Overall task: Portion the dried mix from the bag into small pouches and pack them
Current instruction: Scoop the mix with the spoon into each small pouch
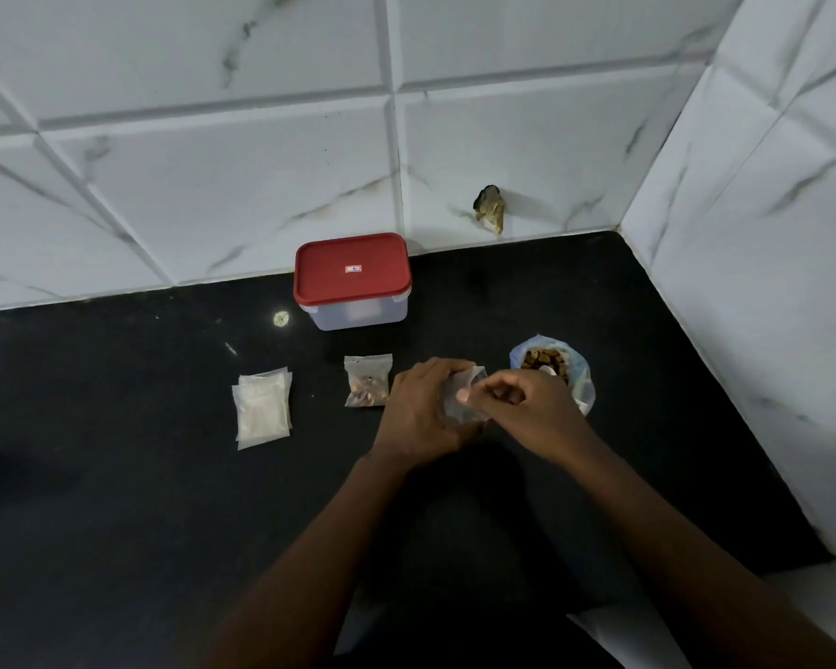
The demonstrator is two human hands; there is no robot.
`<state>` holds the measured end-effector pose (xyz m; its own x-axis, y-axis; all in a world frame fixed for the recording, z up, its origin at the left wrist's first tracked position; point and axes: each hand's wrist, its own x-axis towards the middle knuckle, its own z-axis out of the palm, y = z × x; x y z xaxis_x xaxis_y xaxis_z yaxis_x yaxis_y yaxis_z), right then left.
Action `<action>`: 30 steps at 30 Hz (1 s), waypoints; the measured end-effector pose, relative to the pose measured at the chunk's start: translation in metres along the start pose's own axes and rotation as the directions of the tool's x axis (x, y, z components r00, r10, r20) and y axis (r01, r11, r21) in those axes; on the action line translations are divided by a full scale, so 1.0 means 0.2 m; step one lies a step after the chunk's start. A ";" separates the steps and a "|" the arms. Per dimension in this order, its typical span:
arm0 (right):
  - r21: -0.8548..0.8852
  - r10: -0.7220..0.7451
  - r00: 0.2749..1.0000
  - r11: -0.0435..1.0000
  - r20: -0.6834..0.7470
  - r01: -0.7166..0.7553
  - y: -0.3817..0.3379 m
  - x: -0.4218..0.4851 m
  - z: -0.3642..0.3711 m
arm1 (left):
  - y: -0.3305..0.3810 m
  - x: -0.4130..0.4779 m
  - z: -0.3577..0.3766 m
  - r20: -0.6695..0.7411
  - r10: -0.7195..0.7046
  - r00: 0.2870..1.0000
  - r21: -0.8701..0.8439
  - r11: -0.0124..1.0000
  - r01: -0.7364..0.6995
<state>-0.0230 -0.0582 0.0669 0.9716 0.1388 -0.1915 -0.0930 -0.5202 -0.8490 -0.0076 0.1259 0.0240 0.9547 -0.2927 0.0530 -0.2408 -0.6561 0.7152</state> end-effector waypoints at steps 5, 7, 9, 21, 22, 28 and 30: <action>-0.076 0.054 0.998 0.996 0.025 -0.052 0.03 0.02 0.02 | 0.00 0.01 0.04 -0.016 0.039 0.999 -0.023 0.999 -0.039; -0.059 0.069 0.997 0.996 0.036 -0.066 0.03 0.02 0.02 | 0.00 0.01 0.04 -0.031 0.054 0.998 -0.029 0.998 -0.054; -0.042 0.059 0.997 0.997 0.052 -0.057 0.01 0.01 0.02 | -0.01 0.01 0.05 -0.040 0.065 0.997 -0.028 0.997 -0.066; 0.061 0.007 0.999 0.998 -0.052 -0.003 -0.02 0.00 0.01 | 0.00 0.02 0.08 -0.070 -0.025 0.997 -0.061 0.998 0.021; 0.101 0.013 0.994 0.995 -0.105 -0.002 -0.02 -0.01 0.00 | 0.00 0.03 0.08 -0.073 -0.042 0.996 -0.092 0.995 0.035; -0.085 0.072 0.928 0.990 -0.367 -0.110 0.14 0.02 -0.16 | 0.01 0.04 0.11 -0.033 -0.165 0.986 -0.326 0.934 0.145; -0.179 0.114 0.916 0.964 -0.384 -0.195 0.23 0.03 -0.23 | 0.02 0.05 0.13 0.001 -0.208 0.978 -0.366 0.910 0.194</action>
<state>-0.0106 -0.1195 0.0491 0.9634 -0.2551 -0.0830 -0.2397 -0.6798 -0.6932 -0.0042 0.1032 0.0089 0.9837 -0.1511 -0.0976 0.0296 -0.3993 0.9164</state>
